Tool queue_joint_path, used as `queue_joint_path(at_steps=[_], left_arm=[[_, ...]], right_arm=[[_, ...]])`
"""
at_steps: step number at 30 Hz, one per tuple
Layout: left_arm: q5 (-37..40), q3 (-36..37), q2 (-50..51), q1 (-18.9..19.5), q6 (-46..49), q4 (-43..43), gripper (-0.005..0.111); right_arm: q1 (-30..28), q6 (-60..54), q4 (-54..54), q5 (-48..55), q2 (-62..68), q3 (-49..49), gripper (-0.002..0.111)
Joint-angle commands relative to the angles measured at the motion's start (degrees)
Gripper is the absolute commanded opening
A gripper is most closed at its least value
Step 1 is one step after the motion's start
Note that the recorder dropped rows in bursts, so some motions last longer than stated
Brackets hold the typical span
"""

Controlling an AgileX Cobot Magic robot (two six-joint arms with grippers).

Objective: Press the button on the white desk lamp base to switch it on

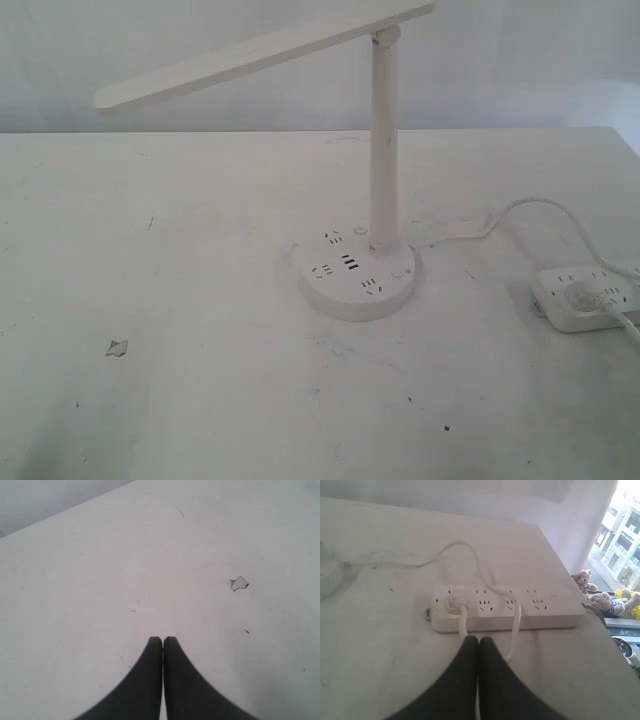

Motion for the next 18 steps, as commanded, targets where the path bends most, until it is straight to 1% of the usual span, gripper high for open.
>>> queue_joint_path(at_steps=[1,9,12,18], left_arm=[[0.2,0.2,-0.3,-0.2,-0.1,-0.2,0.0],[0.2,0.2,-0.3,-0.2,-0.1,-0.2,0.0],[0.2,0.2,-0.3,-0.2,-0.1,-0.2,0.0],[0.2,0.2,-0.3,-0.2,-0.1,-0.2,0.0]], right_arm=[[-0.2,0.2,0.1,-0.3,-0.1,0.1,0.0],[-0.2,0.2,0.1,-0.3,-0.1,0.1,0.0],[-0.2,-5.6,-4.7,-4.0,-0.1,0.1,0.0],[-0.2,-5.8,-4.3,-12.0,-0.1,0.1,0.0]])
